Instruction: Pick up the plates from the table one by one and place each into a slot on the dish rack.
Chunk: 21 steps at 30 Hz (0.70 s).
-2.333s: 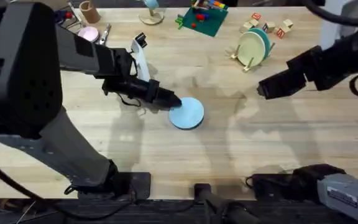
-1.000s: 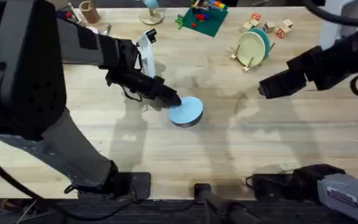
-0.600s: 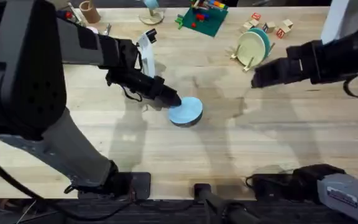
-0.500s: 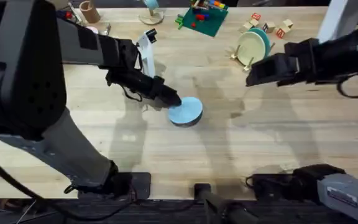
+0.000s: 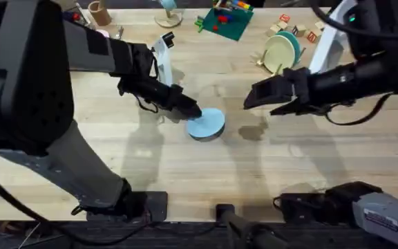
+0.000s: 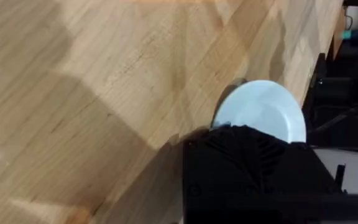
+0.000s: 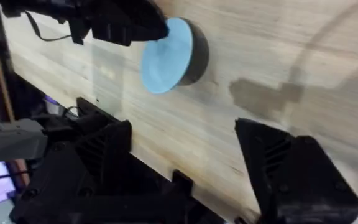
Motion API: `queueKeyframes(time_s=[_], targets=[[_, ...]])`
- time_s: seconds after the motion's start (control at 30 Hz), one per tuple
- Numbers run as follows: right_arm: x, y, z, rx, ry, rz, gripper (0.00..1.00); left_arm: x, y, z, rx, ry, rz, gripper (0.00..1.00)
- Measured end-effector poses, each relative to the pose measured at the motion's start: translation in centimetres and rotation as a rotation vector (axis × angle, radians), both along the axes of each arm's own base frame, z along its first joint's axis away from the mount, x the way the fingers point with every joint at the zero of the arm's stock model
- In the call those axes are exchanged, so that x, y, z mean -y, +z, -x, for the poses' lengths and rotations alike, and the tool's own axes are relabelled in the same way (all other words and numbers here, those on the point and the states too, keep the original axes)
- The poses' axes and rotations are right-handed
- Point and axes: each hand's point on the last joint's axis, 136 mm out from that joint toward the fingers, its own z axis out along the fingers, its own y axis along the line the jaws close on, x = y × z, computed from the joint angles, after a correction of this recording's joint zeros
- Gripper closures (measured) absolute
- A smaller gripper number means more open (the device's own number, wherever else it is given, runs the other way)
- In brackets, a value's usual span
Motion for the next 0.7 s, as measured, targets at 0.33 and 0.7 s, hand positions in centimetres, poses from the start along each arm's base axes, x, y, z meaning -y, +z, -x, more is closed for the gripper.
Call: queueKeyframes(time_s=[0.33, 0.7], targets=[[-2.0, -3.2, 1.0, -0.101, -0.064, -0.05, 0.006, 0.0, 0.0, 0.0, 0.0, 0.0, 0.0, 0.961], [-4.9, -4.3, 0.8, -0.133, -0.123, -0.128, 0.006, 0.0, 0.0, 0.0, 0.001, 0.0, 0.0, 0.961]])
